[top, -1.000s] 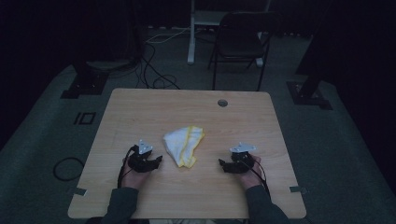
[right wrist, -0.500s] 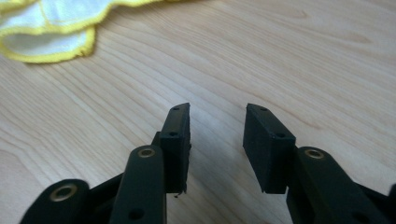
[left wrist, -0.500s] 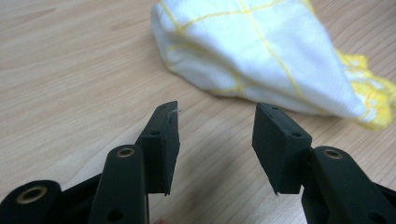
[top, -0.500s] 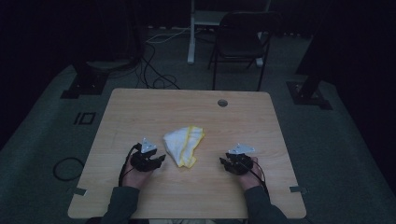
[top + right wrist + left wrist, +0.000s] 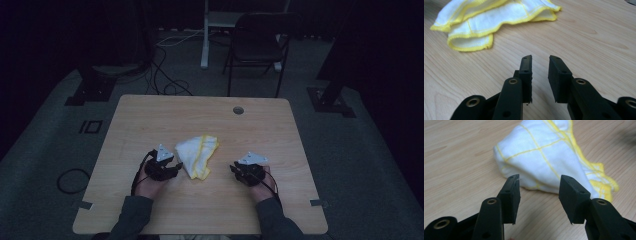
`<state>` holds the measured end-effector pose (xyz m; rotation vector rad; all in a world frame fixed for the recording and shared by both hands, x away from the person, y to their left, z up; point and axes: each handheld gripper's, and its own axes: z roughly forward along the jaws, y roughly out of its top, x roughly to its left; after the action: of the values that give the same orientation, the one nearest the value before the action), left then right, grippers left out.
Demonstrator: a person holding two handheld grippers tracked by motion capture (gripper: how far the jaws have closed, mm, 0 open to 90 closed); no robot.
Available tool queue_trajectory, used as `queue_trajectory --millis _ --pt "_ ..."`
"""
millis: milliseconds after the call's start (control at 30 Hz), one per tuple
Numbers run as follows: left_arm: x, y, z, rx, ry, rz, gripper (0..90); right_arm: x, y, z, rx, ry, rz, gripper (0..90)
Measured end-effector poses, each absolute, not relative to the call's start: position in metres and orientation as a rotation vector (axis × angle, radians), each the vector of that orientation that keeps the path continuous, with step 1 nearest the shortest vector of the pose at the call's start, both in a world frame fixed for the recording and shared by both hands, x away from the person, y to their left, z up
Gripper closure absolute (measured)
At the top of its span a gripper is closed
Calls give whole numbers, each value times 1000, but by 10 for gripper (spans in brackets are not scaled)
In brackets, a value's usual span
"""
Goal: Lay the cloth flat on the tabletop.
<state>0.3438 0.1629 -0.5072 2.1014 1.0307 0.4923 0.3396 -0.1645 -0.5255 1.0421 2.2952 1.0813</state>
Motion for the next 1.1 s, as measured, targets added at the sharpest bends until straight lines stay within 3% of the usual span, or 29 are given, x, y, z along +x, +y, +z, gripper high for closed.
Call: queue_trajectory --millis 533,933,1100 --pt "351 135 -500 2142 944 490 536 349 -142 -528 1026 2290 1113 755" --pt "362 108 -502 2194 897 513 539 356 -128 -521 1000 2295 1139 700" --pt "370 108 -504 2210 922 525 619 357 -124 -523 999 2304 1139 675"
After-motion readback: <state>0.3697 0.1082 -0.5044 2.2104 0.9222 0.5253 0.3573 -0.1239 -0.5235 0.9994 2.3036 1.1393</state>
